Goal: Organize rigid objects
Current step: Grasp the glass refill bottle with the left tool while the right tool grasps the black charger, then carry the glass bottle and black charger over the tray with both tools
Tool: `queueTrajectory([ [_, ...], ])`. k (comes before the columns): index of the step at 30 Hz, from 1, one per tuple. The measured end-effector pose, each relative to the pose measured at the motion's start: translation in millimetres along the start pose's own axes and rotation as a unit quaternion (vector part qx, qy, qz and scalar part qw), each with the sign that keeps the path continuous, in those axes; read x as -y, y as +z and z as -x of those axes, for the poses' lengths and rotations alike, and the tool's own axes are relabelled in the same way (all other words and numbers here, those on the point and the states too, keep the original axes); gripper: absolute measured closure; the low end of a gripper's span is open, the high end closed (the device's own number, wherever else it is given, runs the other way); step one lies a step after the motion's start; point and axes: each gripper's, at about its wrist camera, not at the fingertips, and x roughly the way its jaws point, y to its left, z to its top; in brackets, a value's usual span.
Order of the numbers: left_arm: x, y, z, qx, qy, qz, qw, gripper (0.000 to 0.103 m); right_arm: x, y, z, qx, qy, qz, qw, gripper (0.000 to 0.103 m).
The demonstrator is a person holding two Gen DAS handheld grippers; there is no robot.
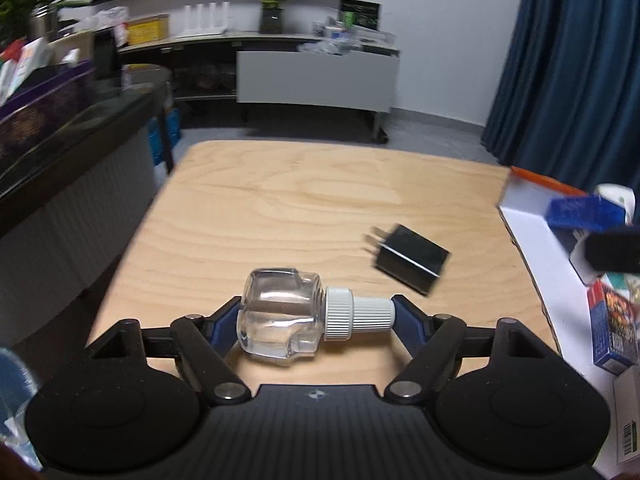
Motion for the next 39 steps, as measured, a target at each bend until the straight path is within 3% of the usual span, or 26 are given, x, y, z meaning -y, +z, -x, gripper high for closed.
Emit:
queueTrajectory([
  [6,-23.0,5.4,18.6,0.009,0.018,0.035,0.9992,0.024,-35.1,13.1,-69.1,-0.059,0.02,0.069,0.996,0.021],
  [12,-32.7,5.4,20.9,0.007,0.023,0.057,0.9981,0.024,-50.9,23.1,-119.2,-0.082,0.019,0.088,0.993,0.023],
  [14,-33.0,6.4,21.6,0.007,0.02,0.062,0.9978,0.024,-52.2,22.8,-131.1,-0.098,0.015,0.091,0.991,0.029],
  [15,-32.3,7.0,22.0,0.007,0.021,0.063,0.9978,0.024,-54.3,22.3,-132.8,-0.093,0.011,0.094,0.991,0.037],
  [16,-31.6,7.4,23.3,0.008,0.02,0.062,0.9978,0.024,-55.1,22.0,-132.1,-0.09,0.011,0.094,0.991,0.054],
  [17,-31.1,7.6,24.9,0.009,0.019,0.062,0.9978,0.024,-54.9,22.5,-129.7,-0.088,0.011,0.09,0.992,0.059],
  [22,-27.7,5.3,35.9,0.012,0.019,0.066,0.9976,0.024,-50.6,17.1,-101.1,-0.068,-0.01,0.07,0.995,0.06],
  [30,1.7,-1.8,71.7,0.023,-0.001,0.054,0.9983,0.024,-38.9,1.7,-8.0,-0.017,-0.004,0.027,0.999,0.06],
  [39,69.2,-22.8,107.1,0.024,-0.076,0.026,0.9965,0.024,0.6,-51.5,111.4,0.049,-0.059,-0.037,0.996,0.06],
])
